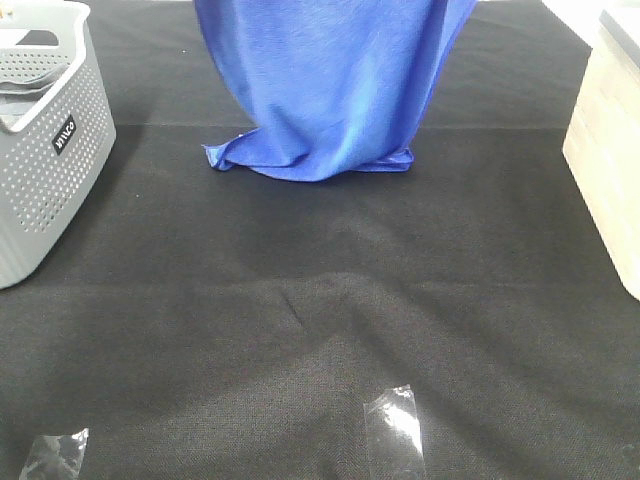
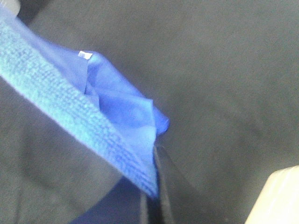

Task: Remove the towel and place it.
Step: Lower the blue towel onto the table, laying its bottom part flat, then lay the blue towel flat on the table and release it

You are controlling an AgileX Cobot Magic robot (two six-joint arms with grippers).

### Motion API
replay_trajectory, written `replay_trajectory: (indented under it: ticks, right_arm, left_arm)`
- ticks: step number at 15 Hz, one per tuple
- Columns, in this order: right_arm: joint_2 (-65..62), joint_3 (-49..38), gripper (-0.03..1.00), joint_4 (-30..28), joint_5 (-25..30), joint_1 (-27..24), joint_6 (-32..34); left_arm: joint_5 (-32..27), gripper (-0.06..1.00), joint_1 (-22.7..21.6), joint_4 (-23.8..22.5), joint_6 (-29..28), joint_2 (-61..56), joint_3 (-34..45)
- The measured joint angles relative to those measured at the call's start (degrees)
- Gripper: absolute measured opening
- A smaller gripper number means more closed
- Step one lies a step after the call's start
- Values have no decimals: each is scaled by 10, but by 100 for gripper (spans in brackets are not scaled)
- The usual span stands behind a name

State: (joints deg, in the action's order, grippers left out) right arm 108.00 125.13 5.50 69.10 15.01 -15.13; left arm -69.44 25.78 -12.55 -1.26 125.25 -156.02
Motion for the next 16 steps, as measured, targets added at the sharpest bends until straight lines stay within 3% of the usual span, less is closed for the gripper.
replay_trajectory:
  ticks: [2,5,8,16]
  right_arm:
    - [-2,0,0,8,7,0,10]
    - [-33,-12,0,20,7,0,32]
    - [-101,-110,0,43,7,2,46]
    - [-281,-358,0,84,6,8,73]
  left_arm:
    - [0,0,0,15,1,-27,54]
    - [-1,0,0,33,-6,-129,235]
    - [5,0,1,70,-9,-248,386]
    - [23,0,7,194,6,-463,682]
